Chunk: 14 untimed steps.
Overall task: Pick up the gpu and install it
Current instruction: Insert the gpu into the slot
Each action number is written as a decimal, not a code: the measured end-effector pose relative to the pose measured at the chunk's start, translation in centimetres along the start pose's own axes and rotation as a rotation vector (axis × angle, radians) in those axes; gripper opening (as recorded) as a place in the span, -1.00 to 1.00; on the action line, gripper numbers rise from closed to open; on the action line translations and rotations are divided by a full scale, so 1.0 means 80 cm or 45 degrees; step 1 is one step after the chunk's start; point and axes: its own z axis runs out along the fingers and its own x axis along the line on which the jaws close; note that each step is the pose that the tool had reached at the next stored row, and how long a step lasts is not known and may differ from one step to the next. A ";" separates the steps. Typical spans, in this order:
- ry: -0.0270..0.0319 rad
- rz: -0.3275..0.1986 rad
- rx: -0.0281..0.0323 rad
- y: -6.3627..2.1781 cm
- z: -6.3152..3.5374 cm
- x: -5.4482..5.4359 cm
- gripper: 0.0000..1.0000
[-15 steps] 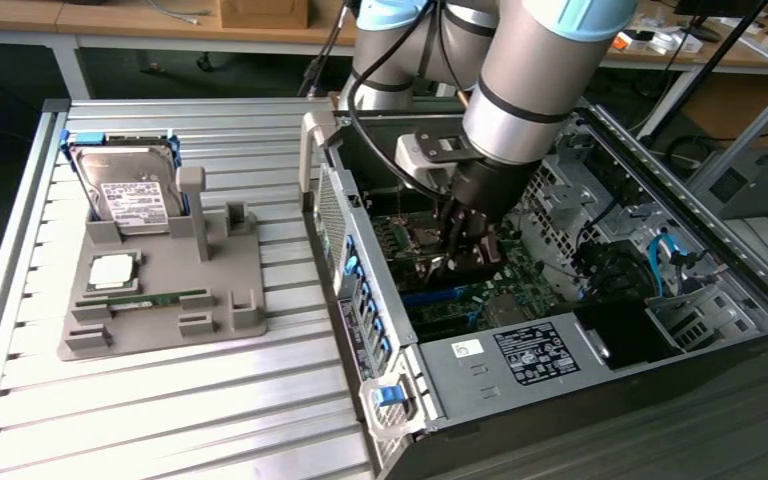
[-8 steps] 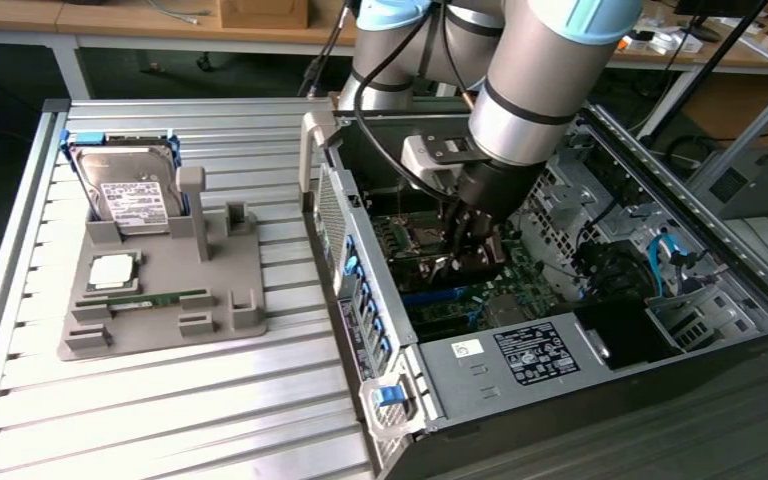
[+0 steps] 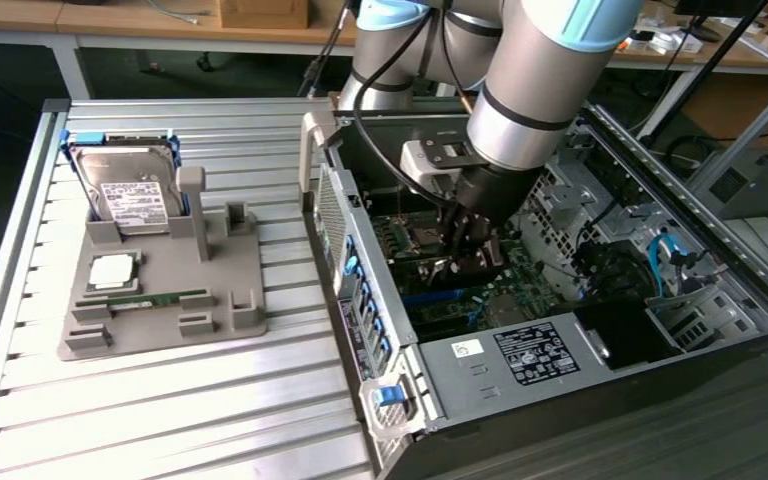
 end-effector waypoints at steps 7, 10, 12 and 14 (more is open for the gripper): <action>0.0001 0.000 0.0000 0.001 0.005 0.000 -0.47; 0.0001 0.001 0.0000 0.004 0.007 0.000 -0.47; 0.0000 0.001 0.0000 0.004 0.007 -0.001 -0.47; 0.0001 0.000 0.0000 0.004 0.008 -0.004 -0.47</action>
